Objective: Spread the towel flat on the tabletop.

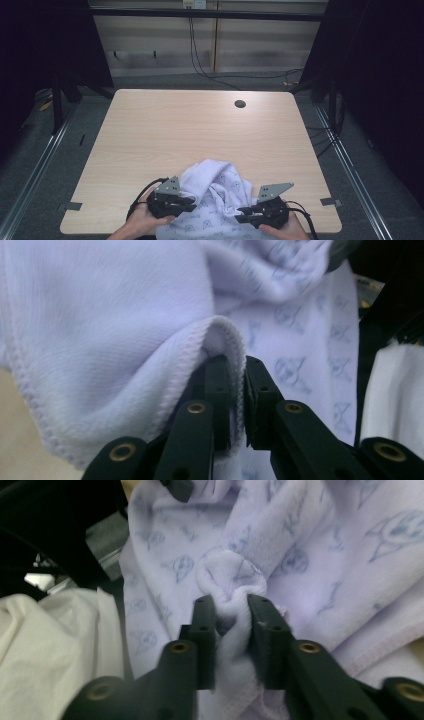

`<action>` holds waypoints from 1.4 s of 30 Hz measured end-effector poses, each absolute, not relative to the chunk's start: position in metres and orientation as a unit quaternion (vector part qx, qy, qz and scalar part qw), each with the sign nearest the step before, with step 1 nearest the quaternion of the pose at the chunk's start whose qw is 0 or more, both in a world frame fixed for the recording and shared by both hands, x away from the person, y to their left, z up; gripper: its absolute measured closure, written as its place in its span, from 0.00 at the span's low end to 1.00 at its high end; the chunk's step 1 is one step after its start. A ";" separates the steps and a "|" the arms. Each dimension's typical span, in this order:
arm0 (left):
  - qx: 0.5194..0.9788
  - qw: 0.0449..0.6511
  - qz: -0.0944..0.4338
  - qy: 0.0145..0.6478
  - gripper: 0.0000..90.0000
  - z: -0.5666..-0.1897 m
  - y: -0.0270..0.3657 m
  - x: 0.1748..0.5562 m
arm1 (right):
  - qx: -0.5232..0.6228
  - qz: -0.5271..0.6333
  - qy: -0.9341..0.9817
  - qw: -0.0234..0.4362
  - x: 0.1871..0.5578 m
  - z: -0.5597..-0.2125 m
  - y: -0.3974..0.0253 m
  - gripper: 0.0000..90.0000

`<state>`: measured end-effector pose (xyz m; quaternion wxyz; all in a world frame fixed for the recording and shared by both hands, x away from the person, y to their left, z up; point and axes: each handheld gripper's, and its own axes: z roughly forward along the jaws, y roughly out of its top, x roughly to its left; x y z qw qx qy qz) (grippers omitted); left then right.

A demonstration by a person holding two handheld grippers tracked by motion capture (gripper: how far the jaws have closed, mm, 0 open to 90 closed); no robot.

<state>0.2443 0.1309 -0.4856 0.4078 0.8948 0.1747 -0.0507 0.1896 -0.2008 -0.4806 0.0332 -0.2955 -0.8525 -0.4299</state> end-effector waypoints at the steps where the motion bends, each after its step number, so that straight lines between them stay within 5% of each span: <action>1: 0.897 0.402 -0.046 0.179 0.91 -0.487 0.131 0.245 | -0.300 -0.437 -0.847 0.035 0.190 -0.478 -0.203 0.72; 4: 0.898 0.396 -0.051 0.183 0.89 -0.490 0.132 0.249 | -0.314 -0.468 -0.826 0.016 0.197 -0.467 -0.216 0.67; 10: 0.883 0.422 -0.069 0.191 0.80 -0.486 0.138 0.251 | -0.387 -0.474 -0.789 -0.056 0.233 -0.465 -0.255 0.74; 18: 0.850 0.477 -0.062 0.216 0.72 -0.468 0.178 0.256 | -0.410 -0.426 -0.806 -0.026 0.270 -0.493 -0.241 0.67; 25: 0.791 0.529 -0.029 0.306 0.70 -0.463 0.213 0.279 | -0.403 -0.393 -0.826 -0.041 0.270 -0.501 -0.231 0.66; 31: 0.820 0.480 -0.045 0.310 0.58 -0.482 0.189 0.288 | -0.393 -0.399 -0.828 -0.024 0.266 -0.502 -0.227 0.85; 36: 0.832 0.475 -0.043 0.282 0.91 -0.481 0.181 0.283 | -0.394 -0.419 -0.818 -0.017 0.266 -0.496 -0.232 0.96; 42: 0.812 0.501 -0.017 0.300 0.95 -0.469 0.196 0.286 | -0.405 -0.460 -0.789 -0.052 0.264 -0.475 -0.252 0.96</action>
